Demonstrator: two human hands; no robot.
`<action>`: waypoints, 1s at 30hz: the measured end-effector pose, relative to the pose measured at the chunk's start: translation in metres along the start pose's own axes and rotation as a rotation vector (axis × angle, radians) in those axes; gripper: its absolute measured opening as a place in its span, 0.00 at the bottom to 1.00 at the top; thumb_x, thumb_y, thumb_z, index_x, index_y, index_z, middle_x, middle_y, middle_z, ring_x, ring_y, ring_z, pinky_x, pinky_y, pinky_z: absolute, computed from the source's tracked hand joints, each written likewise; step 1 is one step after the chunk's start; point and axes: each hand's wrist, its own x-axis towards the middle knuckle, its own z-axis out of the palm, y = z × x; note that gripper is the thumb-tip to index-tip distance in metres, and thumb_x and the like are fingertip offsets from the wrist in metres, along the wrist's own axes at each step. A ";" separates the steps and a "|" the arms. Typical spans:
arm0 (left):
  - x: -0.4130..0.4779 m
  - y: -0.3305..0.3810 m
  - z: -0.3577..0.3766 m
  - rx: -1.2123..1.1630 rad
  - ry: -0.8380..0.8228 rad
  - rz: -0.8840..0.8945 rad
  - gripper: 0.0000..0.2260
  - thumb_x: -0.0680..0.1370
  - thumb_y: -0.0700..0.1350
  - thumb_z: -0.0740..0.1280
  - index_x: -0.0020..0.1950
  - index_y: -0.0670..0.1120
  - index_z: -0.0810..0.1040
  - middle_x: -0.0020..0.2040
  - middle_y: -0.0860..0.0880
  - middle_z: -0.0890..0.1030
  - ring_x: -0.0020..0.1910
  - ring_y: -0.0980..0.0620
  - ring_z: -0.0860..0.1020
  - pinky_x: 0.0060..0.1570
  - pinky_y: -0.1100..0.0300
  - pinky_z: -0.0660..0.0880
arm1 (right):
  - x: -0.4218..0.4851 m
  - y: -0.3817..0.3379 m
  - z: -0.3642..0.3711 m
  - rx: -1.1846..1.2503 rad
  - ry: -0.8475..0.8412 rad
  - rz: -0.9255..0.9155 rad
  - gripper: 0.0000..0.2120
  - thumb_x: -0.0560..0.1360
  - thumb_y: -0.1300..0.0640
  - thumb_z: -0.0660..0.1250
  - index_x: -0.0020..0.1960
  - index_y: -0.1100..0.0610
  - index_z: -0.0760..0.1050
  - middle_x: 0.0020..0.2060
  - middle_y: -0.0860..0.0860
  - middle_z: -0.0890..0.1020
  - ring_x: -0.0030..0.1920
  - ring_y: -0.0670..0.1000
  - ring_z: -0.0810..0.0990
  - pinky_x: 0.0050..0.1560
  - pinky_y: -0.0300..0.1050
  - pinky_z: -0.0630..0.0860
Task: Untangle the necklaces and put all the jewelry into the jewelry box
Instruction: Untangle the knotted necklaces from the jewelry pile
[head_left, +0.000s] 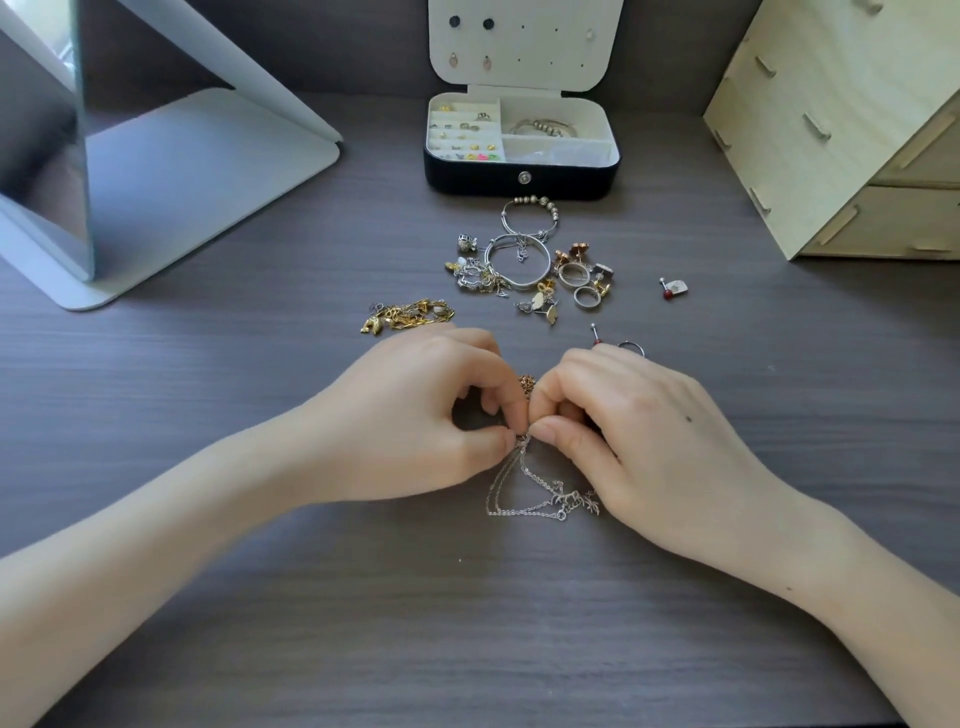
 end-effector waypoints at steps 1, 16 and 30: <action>0.002 -0.001 -0.001 0.000 -0.024 0.003 0.08 0.64 0.59 0.59 0.35 0.61 0.76 0.36 0.59 0.73 0.42 0.59 0.71 0.43 0.68 0.65 | 0.000 0.000 -0.001 0.009 0.006 -0.001 0.09 0.72 0.49 0.57 0.41 0.51 0.73 0.34 0.37 0.64 0.37 0.42 0.60 0.36 0.41 0.60; 0.007 -0.004 -0.002 -0.144 -0.098 0.014 0.05 0.65 0.62 0.62 0.35 0.64 0.75 0.38 0.58 0.74 0.42 0.55 0.70 0.45 0.61 0.67 | 0.001 0.004 -0.009 0.108 -0.048 0.022 0.05 0.73 0.48 0.57 0.42 0.46 0.71 0.33 0.34 0.66 0.38 0.35 0.66 0.41 0.32 0.63; 0.004 -0.003 0.002 -0.177 -0.015 -0.009 0.07 0.65 0.61 0.62 0.35 0.62 0.77 0.39 0.56 0.75 0.40 0.58 0.70 0.41 0.71 0.64 | -0.004 -0.010 -0.012 0.005 0.096 0.017 0.07 0.69 0.51 0.63 0.35 0.51 0.76 0.29 0.41 0.75 0.33 0.45 0.68 0.33 0.38 0.61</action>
